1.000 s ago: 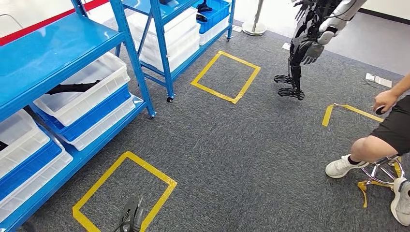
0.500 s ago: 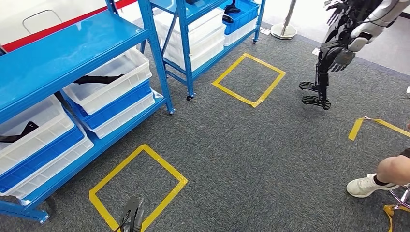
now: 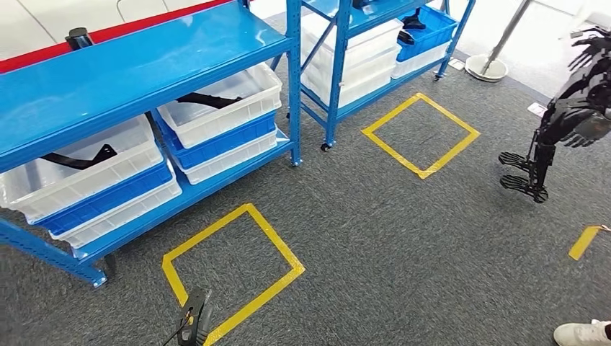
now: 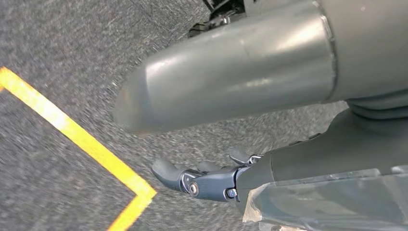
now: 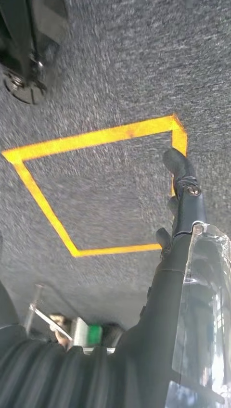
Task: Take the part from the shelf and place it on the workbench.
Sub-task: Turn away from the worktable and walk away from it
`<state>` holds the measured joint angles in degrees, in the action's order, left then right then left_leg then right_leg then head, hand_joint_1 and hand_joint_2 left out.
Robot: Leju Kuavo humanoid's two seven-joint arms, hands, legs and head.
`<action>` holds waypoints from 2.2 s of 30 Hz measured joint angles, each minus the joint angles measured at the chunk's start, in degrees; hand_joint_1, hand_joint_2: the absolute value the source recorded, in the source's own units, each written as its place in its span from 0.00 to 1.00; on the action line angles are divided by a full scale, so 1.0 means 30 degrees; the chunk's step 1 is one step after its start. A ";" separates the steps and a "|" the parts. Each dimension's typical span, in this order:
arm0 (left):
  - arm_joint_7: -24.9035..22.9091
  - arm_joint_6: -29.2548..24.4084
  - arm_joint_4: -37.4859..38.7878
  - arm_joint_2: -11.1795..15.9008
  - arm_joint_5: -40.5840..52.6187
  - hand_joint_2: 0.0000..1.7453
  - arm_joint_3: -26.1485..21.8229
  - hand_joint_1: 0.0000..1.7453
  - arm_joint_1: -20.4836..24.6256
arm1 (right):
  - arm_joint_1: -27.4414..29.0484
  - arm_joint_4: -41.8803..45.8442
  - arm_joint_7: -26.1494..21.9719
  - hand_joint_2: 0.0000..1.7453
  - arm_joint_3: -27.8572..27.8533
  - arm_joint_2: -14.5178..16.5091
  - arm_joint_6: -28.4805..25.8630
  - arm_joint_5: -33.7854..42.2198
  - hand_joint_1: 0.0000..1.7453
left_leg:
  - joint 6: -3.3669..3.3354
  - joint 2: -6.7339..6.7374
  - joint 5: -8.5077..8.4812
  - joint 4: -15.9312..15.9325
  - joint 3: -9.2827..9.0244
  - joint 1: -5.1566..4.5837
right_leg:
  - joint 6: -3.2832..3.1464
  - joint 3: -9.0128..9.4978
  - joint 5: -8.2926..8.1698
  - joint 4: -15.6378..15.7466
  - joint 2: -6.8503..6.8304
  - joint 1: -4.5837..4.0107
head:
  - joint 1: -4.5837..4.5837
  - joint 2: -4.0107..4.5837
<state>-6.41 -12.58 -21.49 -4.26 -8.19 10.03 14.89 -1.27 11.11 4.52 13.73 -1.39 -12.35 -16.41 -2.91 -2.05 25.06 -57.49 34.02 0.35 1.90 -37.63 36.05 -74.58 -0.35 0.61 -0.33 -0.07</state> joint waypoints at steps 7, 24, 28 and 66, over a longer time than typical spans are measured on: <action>-0.0219 -0.0040 -0.0171 0.0067 0.0332 0.00 -0.0007 0.00 -0.0007 | -0.0111 -0.0016 0.0173 1.00 0.0000 0.0038 0.0058 -0.0109 0.00 | 0.0614 -0.1566 -0.0014 -0.0209 0.0143 0.0011 | 0.0485 0.2128 -0.2551 0.5327 0.1193 0.0280 | -0.0051 0.0000; -0.0195 -0.0246 -0.0474 0.0180 0.0543 0.00 -0.0007 0.00 0.0084 | -0.0248 -0.0015 0.0219 1.00 -0.0007 0.0153 0.0067 -0.0117 0.00 | 0.0291 0.1616 0.0396 -0.0292 -0.0070 -0.0377 | -0.0309 0.2387 -0.2463 0.5430 -0.2372 -0.0287 | 0.0215 0.0000; -0.0197 -0.0286 -0.0516 0.0066 0.0658 0.00 -0.0009 0.00 0.0166 | -0.0231 -0.0011 0.0226 1.00 -0.0007 0.0164 -0.0005 -0.0066 0.00 | -0.0026 0.0741 -0.0012 0.0173 -0.0223 -0.0095 | -0.0157 0.1411 -0.1330 0.3215 -0.0539 -0.0132 | 0.0147 0.0000; -0.0603 -0.0377 -0.1004 -0.0331 0.1335 0.00 -0.0015 0.00 0.0049 | 0.0043 -0.0056 -0.0408 0.00 -0.0326 0.0120 -0.0730 0.0277 0.00 | 0.0326 0.0829 0.0471 -0.0474 0.0034 -0.0368 | 0.0128 0.2209 -0.2703 0.5568 -0.0356 0.0161 | 0.0392 0.0000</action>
<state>-8.22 -13.71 -24.50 -5.26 -4.18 9.99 15.03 -1.14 10.94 3.30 12.75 -1.03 -14.54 -15.58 -1.93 0.44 26.47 -58.91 34.12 -0.76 2.29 -31.01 27.94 -57.88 -1.41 1.10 0.85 -0.07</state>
